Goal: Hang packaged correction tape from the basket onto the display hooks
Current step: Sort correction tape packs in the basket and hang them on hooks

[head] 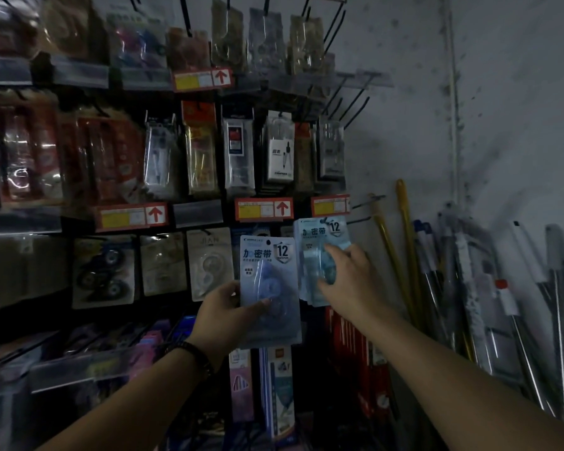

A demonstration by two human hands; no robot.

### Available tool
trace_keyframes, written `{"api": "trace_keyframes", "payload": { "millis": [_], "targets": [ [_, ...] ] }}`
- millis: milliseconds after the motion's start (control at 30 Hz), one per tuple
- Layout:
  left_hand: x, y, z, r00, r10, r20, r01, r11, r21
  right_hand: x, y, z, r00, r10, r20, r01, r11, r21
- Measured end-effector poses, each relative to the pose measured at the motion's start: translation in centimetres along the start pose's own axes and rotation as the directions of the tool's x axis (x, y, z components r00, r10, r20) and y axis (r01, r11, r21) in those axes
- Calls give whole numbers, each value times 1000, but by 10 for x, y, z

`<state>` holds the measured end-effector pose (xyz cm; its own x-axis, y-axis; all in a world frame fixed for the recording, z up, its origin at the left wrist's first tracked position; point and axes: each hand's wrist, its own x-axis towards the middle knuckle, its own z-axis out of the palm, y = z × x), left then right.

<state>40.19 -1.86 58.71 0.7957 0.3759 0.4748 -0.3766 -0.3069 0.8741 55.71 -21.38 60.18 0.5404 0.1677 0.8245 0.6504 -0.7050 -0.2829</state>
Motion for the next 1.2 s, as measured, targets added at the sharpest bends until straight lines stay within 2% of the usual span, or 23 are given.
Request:
{"api": "trace_keyframes", "payload": {
  "millis": [100,267,400,533,700,767,833,900,967,1100,1200],
  "targets": [
    [2,2,0,1000,-5,4,5,1000,-9,5,5,11,1000,10,1,-10,999,-42],
    [3,7,-1,999,-28,37,28,1000,2,-1,7,16,997,58,49,-57,998,-17],
    [2,13,8,1000,-27,15,27,1000,-10,-24,-6,-4,994,-88,-60,91,994,60],
    [0,19,26,1000,-5,5,5,1000,5,-51,-20,-20,970,-242,-36,244,964,103],
    [-4,28,49,1000,-5,26,5,1000,-12,-64,-20,-19,971,-239,18,231,954,191],
    [-3,29,52,999,-5,46,2,999,52,-64,-18,-18,982,-188,-22,188,952,242],
    [-2,31,49,998,34,48,-43,979,201,-62,-11,-19,992,-120,-40,126,962,242],
    [-1,31,43,991,117,58,-131,904,408,-57,-3,-19,997,-68,-46,76,975,207],
    [-4,33,37,980,179,83,-196,819,540,-53,5,-18,998,-35,-54,44,986,163],
    [-3,29,24,969,212,129,-245,743,622,-41,8,-16,996,22,-81,-9,988,155],
    [0,27,19,965,215,149,-259,715,649,-33,6,-14,997,2,-72,9,989,149]
  ]
}}
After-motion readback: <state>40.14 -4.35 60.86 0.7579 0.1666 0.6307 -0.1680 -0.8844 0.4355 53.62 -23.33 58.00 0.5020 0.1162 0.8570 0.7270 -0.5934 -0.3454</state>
